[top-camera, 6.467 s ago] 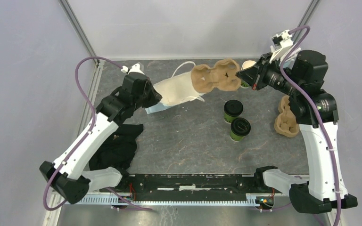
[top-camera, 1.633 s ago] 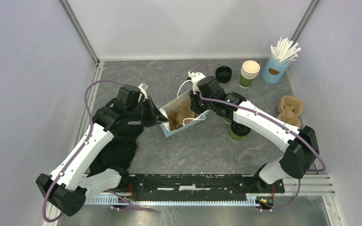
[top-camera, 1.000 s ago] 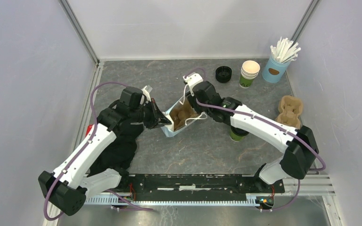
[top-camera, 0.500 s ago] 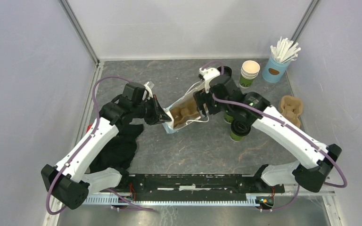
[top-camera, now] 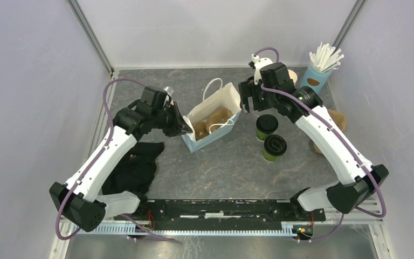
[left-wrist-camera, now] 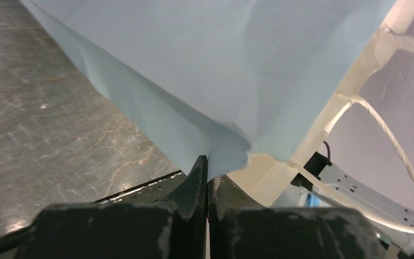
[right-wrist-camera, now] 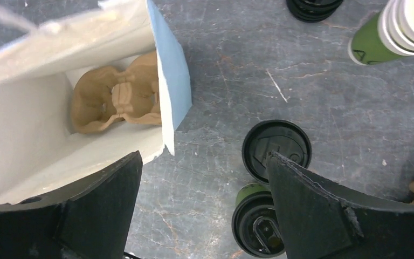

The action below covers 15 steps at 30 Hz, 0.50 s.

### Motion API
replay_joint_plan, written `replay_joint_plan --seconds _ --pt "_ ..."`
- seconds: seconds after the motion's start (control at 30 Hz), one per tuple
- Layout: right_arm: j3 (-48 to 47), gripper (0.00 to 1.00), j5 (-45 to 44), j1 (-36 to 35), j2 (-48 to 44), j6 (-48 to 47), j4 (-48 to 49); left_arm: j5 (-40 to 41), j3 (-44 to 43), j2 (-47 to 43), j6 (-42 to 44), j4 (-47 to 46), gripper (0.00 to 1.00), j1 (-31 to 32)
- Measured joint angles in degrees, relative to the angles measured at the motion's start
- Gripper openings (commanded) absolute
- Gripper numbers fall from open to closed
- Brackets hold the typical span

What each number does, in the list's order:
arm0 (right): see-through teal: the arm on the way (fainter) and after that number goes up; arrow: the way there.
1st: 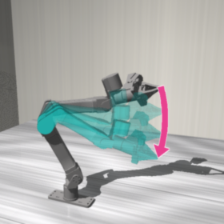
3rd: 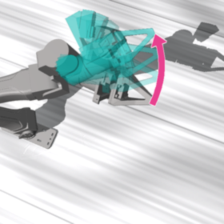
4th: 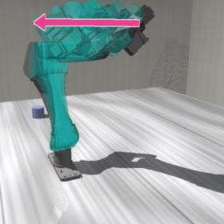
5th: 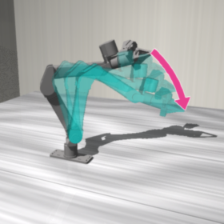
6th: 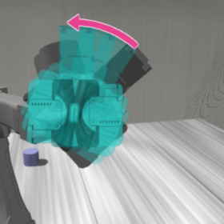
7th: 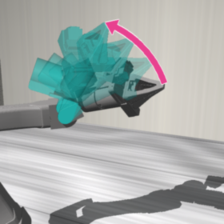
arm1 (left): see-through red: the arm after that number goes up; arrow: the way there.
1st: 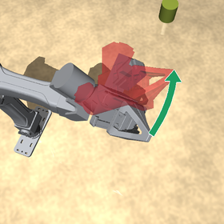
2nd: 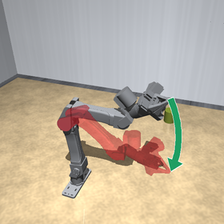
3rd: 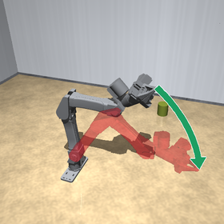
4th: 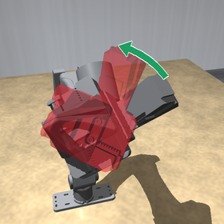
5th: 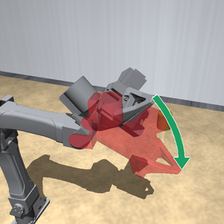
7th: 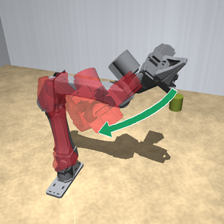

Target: Pack the takeout coffee

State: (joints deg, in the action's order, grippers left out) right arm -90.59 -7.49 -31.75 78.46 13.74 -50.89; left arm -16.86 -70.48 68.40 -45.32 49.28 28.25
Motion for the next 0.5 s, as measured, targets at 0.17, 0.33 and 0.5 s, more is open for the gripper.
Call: replay_joint_plan --seconds 0.17,0.33,0.5 --pt "-0.7 0.92 1.7 0.1 2.0 -1.9 -1.1 4.7 -4.3 1.0 0.1 4.1 0.02 -0.9" --pt "0.4 0.92 1.2 0.6 0.9 -3.4 -2.1 7.9 -8.5 3.2 0.0 8.6 0.12 -1.4" --pt "3.0 0.93 -1.1 0.8 -0.9 -4.2 -4.2 12.0 -14.3 6.9 0.0 12.7 0.29 -2.1"
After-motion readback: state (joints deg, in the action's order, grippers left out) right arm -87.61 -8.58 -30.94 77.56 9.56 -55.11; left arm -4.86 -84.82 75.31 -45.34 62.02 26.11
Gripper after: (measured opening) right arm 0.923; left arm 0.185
